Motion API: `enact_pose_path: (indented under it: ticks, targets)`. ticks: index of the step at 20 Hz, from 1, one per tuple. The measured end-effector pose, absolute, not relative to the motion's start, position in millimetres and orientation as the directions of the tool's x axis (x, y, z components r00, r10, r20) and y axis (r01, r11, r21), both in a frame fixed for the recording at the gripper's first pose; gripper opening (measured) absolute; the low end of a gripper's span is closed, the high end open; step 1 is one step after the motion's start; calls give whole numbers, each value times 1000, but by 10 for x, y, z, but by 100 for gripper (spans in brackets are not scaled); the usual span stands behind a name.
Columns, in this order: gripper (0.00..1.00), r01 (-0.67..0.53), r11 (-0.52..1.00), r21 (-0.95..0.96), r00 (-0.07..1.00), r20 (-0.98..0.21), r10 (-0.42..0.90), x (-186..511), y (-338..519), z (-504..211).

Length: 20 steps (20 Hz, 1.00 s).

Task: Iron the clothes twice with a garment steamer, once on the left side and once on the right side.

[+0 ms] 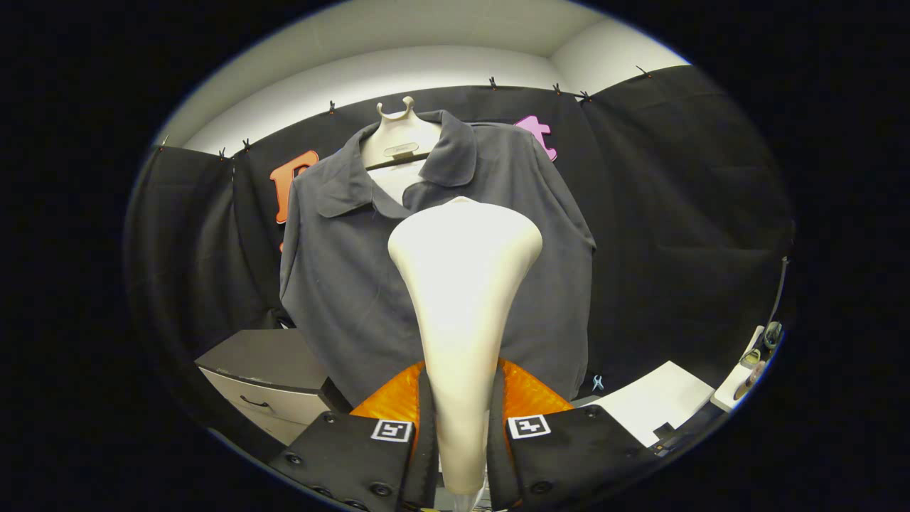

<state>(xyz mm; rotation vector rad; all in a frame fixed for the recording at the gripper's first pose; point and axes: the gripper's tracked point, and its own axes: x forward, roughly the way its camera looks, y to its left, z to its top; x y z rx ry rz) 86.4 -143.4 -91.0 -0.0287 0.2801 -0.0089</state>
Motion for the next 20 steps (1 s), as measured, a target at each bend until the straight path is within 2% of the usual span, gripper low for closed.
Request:
enact_pose_path:
  ticks: [6,11,20]
  targets:
    - [35,-49,998,-45,977,-209,39,1148,-1593,-337]
    - [35,-42,995,-92,987,-159,27,1542,-1804,22]
    - [35,-27,994,-103,974,-225,4,2069,-1996,-380]
